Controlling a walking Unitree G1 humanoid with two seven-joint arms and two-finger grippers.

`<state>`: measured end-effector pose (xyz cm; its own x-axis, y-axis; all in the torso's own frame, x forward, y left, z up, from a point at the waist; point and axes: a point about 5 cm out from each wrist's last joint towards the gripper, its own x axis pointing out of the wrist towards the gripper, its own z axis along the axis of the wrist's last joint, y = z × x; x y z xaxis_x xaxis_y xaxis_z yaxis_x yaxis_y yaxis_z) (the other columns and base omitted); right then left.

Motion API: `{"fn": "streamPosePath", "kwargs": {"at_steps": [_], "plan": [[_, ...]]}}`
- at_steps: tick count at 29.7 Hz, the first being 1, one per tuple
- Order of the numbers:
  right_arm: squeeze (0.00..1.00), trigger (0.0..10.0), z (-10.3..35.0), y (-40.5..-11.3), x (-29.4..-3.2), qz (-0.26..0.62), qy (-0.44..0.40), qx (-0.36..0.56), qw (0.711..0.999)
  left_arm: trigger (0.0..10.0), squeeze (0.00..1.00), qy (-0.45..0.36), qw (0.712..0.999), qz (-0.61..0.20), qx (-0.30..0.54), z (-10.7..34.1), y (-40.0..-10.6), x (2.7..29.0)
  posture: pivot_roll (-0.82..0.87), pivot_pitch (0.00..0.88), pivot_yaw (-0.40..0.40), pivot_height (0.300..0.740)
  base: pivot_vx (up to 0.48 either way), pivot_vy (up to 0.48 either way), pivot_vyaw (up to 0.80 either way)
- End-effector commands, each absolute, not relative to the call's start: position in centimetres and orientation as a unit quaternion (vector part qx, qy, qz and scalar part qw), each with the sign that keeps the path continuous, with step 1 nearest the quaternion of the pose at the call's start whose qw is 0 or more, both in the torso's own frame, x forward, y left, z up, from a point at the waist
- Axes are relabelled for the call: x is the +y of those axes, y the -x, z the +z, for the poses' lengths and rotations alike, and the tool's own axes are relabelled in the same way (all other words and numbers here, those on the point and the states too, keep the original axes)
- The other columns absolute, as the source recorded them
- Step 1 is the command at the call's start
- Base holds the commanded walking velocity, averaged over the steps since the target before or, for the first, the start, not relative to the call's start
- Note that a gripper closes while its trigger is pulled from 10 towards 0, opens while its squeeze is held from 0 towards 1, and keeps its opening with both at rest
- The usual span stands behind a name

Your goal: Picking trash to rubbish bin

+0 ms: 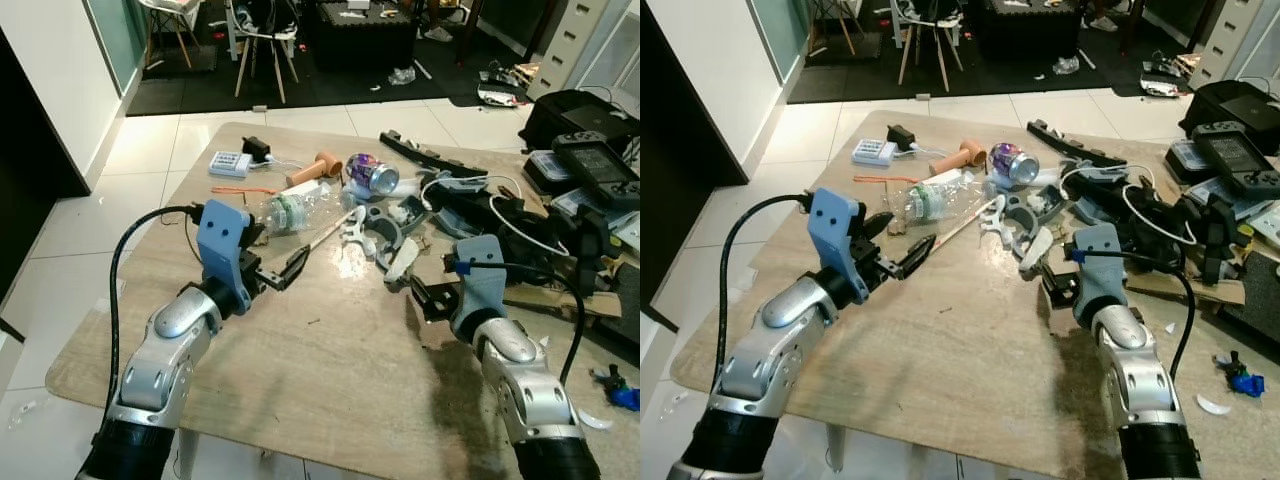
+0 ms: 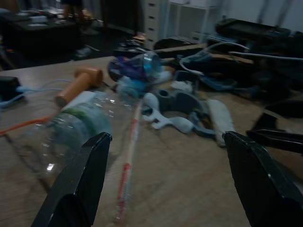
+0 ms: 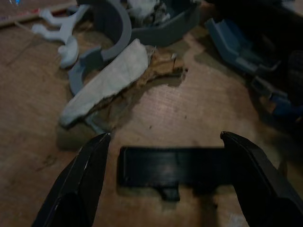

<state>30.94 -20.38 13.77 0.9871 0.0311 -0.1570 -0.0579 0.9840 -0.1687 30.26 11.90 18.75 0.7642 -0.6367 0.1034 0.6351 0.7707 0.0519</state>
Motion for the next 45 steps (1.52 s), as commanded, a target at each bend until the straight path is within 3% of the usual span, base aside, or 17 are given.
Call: {"fn": "streamPosePath", "kwargs": {"at_steps": [1, 4, 9, 31, 35, 38, 45], "plan": [[0.00, 10.0, 13.3, -30.5, -19.9, 0.029, 0.093, 0.091, 0.991, 10.0, 0.00, -0.004, 0.925, -0.377, -0.050, 18.6, -29.6, 11.5, -0.02, 0.116, 0.033, 0.740, 0.000, 0.000, 0.00], [0.00, 10.0, 13.1, -30.2, -20.0, 0.030, 0.113, 0.103, 0.988, 10.0, 0.00, -0.019, 0.883, -0.467, -0.043, 18.9, -28.5, 10.9, -0.02, 0.118, 0.036, 0.740, 0.000, 0.000, 0.00], [0.00, 10.0, 13.0, -30.2, -20.5, 0.025, 0.122, 0.106, 0.987, 10.0, 0.00, -0.041, 0.870, -0.490, -0.036, 18.8, -28.5, 10.4, -0.02, 0.119, 0.040, 0.740, 0.000, 0.000, 0.00], [0.00, 10.0, 13.4, -31.8, -25.0, 0.034, 0.160, 0.126, 0.978, 10.0, 0.00, -0.054, 0.867, -0.494, -0.033, 18.6, -28.7, 9.9, -0.03, 0.148, 0.036, 0.740, 0.000, 0.000, 0.00], [0.00, 10.0, 13.5, -31.8, -25.0, 0.054, 0.123, 0.151, 0.979, 10.0, 0.00, -0.061, 0.865, -0.497, -0.030, 18.5, -28.7, 10.1, -0.03, 0.149, 0.034, 0.740, 0.000, 0.000, 0.00], [0.00, 10.0, 12.9, -31.7, -24.8, 0.050, 0.027, 0.184, 0.981, 10.0, 0.00, -0.062, 0.865, -0.496, -0.029, 18.5, -28.7, 10.1, -0.03, 0.150, 0.034, 0.740, 0.000, 0.000, 0.00], [0.00, 10.0, 11.6, -30.7, -21.3, 0.108, -0.090, 0.222, 0.965, 10.0, 0.00, -0.070, 0.863, -0.500, -0.026, 18.5, -28.7, 10.3, -0.02, 0.152, 0.040, 0.740, 0.000, 0.000, 0.00]]}}
